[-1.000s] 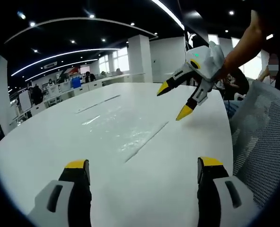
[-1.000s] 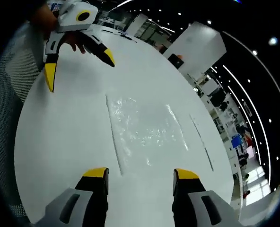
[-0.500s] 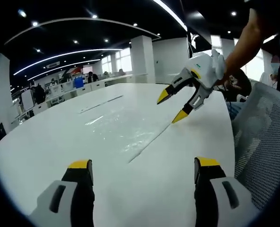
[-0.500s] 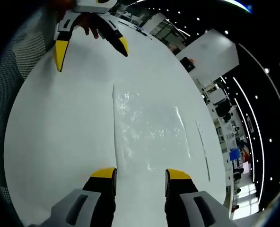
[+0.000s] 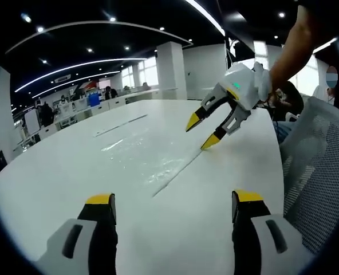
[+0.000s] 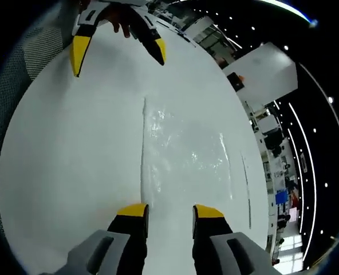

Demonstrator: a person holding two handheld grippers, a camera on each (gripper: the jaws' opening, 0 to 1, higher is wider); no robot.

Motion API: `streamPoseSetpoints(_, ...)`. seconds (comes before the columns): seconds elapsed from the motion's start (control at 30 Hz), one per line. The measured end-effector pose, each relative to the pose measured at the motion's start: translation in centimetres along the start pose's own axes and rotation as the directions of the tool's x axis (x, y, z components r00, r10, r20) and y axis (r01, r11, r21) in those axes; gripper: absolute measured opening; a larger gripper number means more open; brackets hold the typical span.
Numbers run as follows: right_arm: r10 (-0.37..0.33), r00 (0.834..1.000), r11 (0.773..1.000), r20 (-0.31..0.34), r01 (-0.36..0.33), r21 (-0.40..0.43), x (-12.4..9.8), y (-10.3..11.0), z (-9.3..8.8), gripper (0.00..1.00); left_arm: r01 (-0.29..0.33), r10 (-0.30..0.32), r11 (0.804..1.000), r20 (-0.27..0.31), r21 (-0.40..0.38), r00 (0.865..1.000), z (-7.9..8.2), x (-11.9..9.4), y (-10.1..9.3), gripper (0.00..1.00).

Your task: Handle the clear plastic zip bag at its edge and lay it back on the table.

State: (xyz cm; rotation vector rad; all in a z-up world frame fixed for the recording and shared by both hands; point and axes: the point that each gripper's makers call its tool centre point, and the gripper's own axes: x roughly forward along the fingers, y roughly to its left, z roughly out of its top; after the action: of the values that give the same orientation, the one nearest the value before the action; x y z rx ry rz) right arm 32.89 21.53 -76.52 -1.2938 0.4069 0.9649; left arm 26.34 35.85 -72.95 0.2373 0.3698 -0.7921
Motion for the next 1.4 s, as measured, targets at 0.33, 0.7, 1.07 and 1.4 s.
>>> streamPoseSetpoints(0.33,0.016,1.000,0.994,-0.012,-0.017,-0.112,0.7,1.3,0.4,0.04,-0.033,0.033,0.999,0.008,-0.035,0.999,-0.1,-0.3,1.1,0.80)
streamPoseSetpoints(0.7,-0.036,0.999,0.998,0.001,0.036,-0.051,0.2,0.2,0.2,0.00,-0.070,0.070,0.995,-0.010,-0.069,0.997,-0.6,-0.7,2.3,0.77)
streamPoseSetpoints(1.07,-0.076,0.997,0.997,0.033,0.076,-0.007,-0.8,-1.0,0.5,0.00,-0.052,0.050,0.998,-0.046,-0.025,0.998,-0.3,-0.7,2.0,0.75)
streamPoseSetpoints(1.4,-0.064,0.996,0.994,0.059,0.059,0.090,-2.1,-0.7,1.0,0.00,-0.049,0.050,0.999,-0.065,0.007,0.997,-0.1,-1.3,2.2,0.73)
